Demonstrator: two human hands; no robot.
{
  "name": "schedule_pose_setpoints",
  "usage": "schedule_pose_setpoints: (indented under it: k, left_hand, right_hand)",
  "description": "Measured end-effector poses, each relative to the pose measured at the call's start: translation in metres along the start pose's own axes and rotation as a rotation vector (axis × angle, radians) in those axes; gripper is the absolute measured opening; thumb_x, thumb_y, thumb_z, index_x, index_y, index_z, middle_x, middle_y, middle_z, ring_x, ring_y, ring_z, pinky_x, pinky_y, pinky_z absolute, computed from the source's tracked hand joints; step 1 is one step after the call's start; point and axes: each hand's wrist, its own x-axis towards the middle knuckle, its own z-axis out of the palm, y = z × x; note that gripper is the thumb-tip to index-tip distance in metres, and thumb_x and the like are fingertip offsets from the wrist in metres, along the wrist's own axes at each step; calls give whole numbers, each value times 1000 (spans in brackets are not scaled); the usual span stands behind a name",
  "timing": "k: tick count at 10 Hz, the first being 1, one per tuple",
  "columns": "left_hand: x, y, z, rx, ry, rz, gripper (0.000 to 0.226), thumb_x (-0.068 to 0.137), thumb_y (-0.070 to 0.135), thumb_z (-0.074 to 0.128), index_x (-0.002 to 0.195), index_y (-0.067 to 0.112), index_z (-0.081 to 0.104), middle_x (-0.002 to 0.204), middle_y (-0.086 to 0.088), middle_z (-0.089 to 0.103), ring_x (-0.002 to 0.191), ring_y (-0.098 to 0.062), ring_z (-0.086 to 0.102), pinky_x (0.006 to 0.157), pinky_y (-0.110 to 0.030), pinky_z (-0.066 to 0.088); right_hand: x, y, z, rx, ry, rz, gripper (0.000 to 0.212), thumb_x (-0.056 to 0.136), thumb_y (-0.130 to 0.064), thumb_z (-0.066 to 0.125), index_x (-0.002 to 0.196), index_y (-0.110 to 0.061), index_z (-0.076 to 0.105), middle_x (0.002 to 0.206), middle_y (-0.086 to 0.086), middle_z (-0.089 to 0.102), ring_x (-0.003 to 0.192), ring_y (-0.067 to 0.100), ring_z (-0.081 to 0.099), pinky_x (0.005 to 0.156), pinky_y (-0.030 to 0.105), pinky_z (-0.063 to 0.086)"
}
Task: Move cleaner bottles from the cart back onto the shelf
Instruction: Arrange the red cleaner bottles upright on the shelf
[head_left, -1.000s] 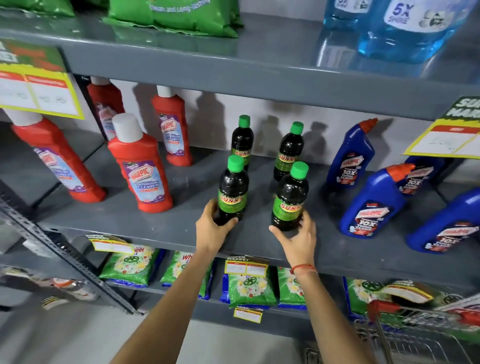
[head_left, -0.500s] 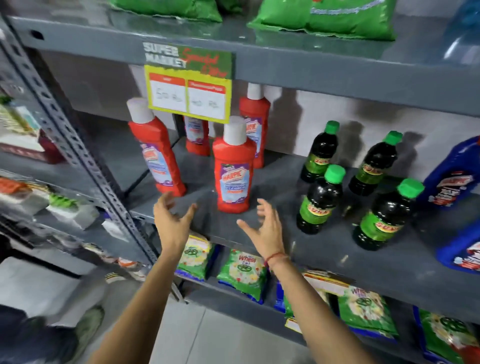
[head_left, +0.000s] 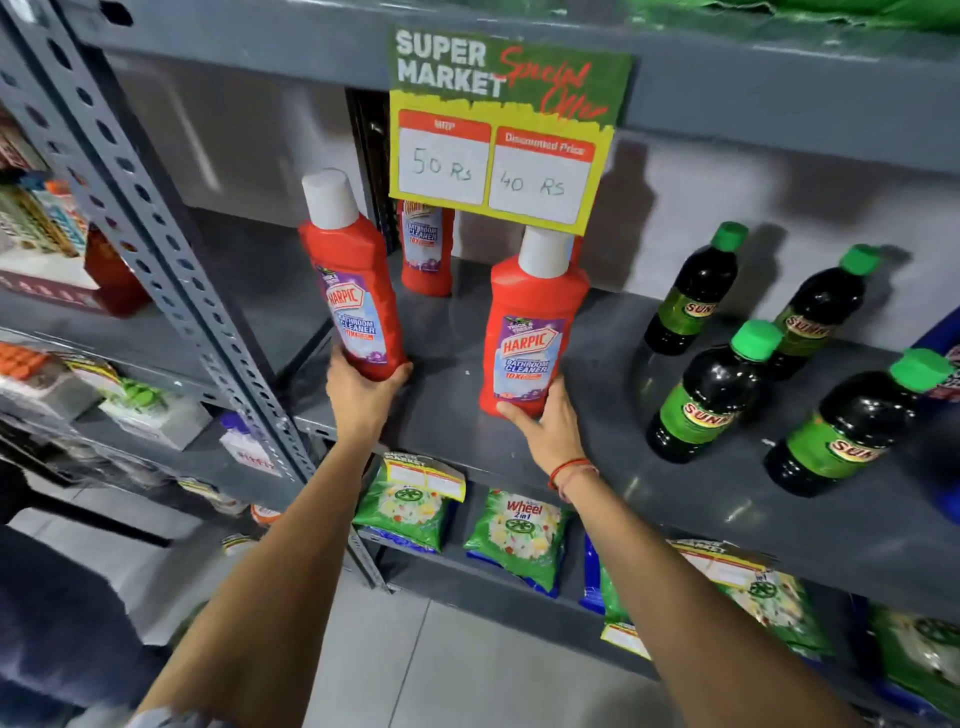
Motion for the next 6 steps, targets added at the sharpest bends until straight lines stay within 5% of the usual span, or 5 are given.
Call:
schedule_pose_setpoints:
  k: [5, 6]
  left_hand:
    - [-5, -6, -4, 52, -24, -26, 87, 56, 39, 82, 126, 9, 41, 125, -16, 57, 116, -32, 54, 99, -49, 46]
    - [-16, -5, -7, 47, -17, -24, 86, 56, 34, 82, 127, 9, 39, 126, -17, 57, 116, -34, 54, 101, -47, 45]
  right_hand:
    - [-7, -6, 1, -73, 0, 40, 63, 71, -29, 75, 120, -6, 43, 123, 18, 57, 111, 29, 56, 90, 33, 46]
    - [-13, -7, -6, -52, -6, 39, 80, 59, -41, 80, 123, -10, 42, 126, 14, 56, 114, 25, 55, 97, 38, 47]
